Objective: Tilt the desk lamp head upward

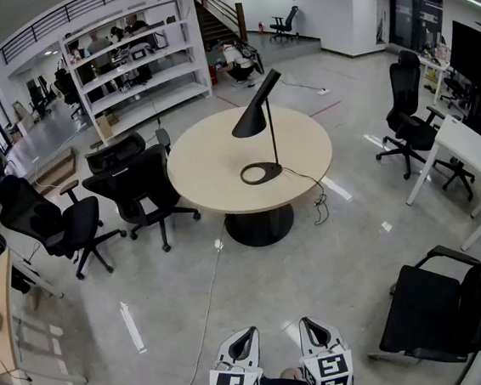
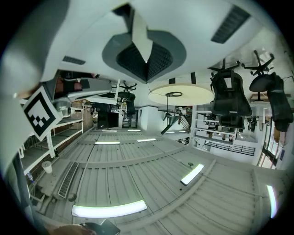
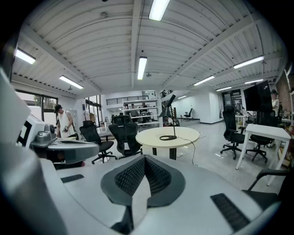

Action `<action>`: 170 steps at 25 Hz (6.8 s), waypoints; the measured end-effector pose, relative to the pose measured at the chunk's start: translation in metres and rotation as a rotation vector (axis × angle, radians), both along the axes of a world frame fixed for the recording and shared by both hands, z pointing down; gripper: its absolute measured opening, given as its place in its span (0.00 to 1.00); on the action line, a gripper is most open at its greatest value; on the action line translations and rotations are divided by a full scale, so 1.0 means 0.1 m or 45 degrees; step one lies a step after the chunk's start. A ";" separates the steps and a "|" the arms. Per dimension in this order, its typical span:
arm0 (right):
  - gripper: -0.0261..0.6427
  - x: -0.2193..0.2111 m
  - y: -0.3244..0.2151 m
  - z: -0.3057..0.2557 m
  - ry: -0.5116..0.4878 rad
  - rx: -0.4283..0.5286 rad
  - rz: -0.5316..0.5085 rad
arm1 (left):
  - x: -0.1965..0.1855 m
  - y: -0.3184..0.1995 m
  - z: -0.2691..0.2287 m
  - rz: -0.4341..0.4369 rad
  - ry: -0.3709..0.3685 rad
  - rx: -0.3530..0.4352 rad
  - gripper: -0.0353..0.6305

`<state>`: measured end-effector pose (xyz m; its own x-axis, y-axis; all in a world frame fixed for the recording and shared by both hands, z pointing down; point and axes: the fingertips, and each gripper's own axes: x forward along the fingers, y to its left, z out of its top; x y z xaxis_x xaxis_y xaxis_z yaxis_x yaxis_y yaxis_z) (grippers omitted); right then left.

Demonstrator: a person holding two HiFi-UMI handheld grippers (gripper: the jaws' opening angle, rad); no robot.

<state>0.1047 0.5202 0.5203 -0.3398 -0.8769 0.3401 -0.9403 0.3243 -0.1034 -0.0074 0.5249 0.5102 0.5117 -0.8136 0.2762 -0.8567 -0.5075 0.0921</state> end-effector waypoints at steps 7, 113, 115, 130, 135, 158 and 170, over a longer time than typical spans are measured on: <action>0.05 -0.30 -0.50 0.14 -0.005 -0.031 0.013 | -0.33 -0.47 0.13 0.005 -0.009 -0.041 0.12; 0.06 0.25 -9.03 -3.19 0.420 0.669 -0.014 | -0.36 -8.86 -0.21 0.265 0.713 -0.345 0.24; 0.06 0.28 -9.16 -3.29 0.439 0.686 -0.053 | -0.29 -8.83 -0.24 0.305 0.783 -0.349 0.25; 0.06 0.23 -9.80 -3.08 0.459 0.597 -0.270 | -0.14 -8.90 -0.25 0.422 1.067 -0.331 0.26; 0.06 0.24 -9.84 -3.07 0.419 0.591 -0.297 | -0.11 -8.92 -0.26 0.482 1.148 -0.358 0.26; 0.06 0.81 -9.94 -2.90 0.292 0.565 -0.128 | -0.37 -9.06 -0.90 0.534 1.061 -0.161 0.26; 0.06 1.10 -9.93 -2.65 0.209 0.497 -0.062 | -0.57 -9.14 -1.71 0.535 0.918 0.101 0.25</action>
